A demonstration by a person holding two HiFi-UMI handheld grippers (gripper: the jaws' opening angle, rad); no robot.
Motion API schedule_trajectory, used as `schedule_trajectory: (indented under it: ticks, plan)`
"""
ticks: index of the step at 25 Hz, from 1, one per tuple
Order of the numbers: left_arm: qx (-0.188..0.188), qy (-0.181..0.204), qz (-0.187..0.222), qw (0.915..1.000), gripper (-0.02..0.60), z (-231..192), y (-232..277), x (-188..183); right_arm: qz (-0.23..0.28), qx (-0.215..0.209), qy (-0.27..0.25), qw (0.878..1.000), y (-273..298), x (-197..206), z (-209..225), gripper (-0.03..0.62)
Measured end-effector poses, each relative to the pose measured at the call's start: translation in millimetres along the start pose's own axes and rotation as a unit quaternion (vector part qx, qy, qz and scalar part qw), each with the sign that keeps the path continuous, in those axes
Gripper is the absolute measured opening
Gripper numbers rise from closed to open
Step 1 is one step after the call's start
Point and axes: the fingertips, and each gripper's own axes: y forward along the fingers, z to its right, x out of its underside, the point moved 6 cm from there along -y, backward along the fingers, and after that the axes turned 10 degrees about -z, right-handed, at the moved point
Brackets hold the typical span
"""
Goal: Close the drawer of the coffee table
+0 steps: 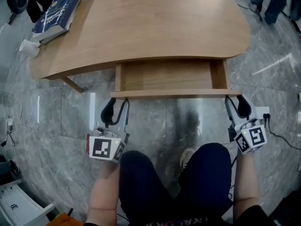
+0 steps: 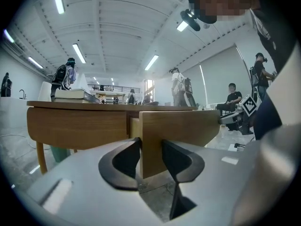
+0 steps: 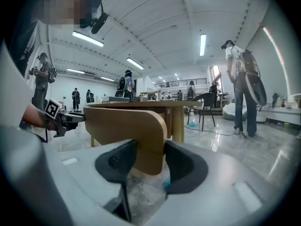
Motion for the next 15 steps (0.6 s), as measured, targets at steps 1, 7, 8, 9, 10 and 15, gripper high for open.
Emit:
schedule_trajectory:
  ticks: [1,7,8,9,10,15]
  plan:
    - [-0.001,-0.003,-0.001,1.0000,0.153,-0.4,1.5,-1.0,0.000,0.000,0.001,1.000,1.6,-0.6,0.9,0.190]
    - [0.010,-0.001,0.006,0.9999,0.153,-4.0,14.8,1.8,-0.008,0.004,0.001,1.000,12.5,-6.7,8.4,0.190]
    - [0.009,-0.001,0.006,0.9999,0.153,-4.5,16.7,0.2,-0.009,0.005,0.003,1.000,14.5,-7.7,9.2,0.190]
    - [0.007,-0.001,0.007,1.0000,0.153,-4.8,18.3,-2.0,-0.010,0.006,0.005,1.000,16.5,-8.6,9.8,0.190]
    - [0.004,-0.002,0.007,1.0000,0.153,-5.3,19.9,-3.6,-0.011,0.007,0.006,1.000,18.4,-9.5,10.5,0.190]
    - [-0.004,-0.010,0.007,0.9999,0.152,-9.8,30.5,-6.1,-0.021,0.008,0.009,1.000,29.6,-14.5,15.8,0.190]
